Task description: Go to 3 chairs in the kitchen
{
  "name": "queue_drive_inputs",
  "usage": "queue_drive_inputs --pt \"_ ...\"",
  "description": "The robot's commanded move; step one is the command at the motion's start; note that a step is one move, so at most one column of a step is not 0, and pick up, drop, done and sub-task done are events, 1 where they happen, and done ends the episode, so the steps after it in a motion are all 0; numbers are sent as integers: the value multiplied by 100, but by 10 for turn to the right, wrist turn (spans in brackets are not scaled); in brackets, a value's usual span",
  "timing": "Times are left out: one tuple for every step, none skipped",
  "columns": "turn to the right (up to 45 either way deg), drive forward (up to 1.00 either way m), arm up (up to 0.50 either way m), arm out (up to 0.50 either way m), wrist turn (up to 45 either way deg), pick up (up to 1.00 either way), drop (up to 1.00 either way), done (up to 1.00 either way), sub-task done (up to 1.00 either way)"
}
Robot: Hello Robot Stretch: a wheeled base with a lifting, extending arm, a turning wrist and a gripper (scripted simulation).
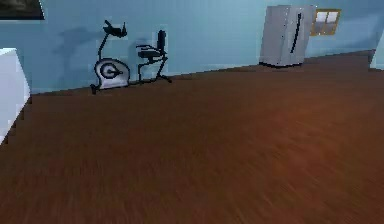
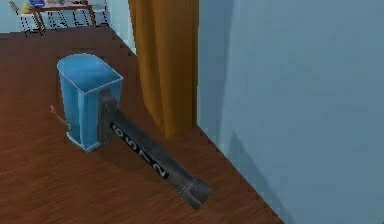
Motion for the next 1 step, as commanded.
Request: queue_drive_inputs --pt "0 70 0 0 0 0 0 0 0"
